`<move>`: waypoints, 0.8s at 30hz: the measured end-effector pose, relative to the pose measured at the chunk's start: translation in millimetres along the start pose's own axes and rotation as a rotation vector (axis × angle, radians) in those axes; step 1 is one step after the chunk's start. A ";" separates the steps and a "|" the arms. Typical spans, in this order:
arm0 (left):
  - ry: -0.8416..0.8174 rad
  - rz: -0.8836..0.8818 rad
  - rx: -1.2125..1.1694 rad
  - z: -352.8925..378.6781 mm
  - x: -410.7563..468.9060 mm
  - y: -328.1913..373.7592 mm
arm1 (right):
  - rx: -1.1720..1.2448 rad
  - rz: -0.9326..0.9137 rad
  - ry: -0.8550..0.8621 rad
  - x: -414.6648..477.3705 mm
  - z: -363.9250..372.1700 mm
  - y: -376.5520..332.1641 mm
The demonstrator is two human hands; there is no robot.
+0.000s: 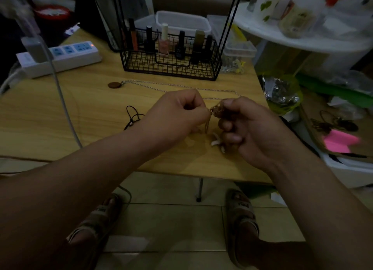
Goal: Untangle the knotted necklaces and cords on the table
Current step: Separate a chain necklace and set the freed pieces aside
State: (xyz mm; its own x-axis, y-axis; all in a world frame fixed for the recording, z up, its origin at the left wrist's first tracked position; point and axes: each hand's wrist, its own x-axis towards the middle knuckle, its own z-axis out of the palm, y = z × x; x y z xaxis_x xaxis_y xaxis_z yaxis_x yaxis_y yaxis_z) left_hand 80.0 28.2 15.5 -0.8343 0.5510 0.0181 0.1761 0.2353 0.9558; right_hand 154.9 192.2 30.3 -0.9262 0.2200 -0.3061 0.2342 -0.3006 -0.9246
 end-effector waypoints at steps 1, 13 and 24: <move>-0.007 -0.002 -0.007 0.0 0.2 0.0 | 0.038 0.021 -0.027 -0.1 -0.2 0.0; -0.051 -0.095 -0.112 1.5 1.3 -2.6 | 0.266 -0.070 -0.174 -2.0 -8.4 -9.3; -0.174 -0.047 -0.082 0.2 -1.5 -0.5 | -0.032 -0.128 -0.209 -3.1 -11.5 -17.8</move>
State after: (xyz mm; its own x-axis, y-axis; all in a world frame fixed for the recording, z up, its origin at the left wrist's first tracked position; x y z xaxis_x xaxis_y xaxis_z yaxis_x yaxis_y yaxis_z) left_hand 81.3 27.4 14.9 -0.7368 0.6723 -0.0717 0.0896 0.2022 0.9752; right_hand 157.0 207.5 45.1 -0.9892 0.0566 -0.1351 0.1168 -0.2519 -0.9607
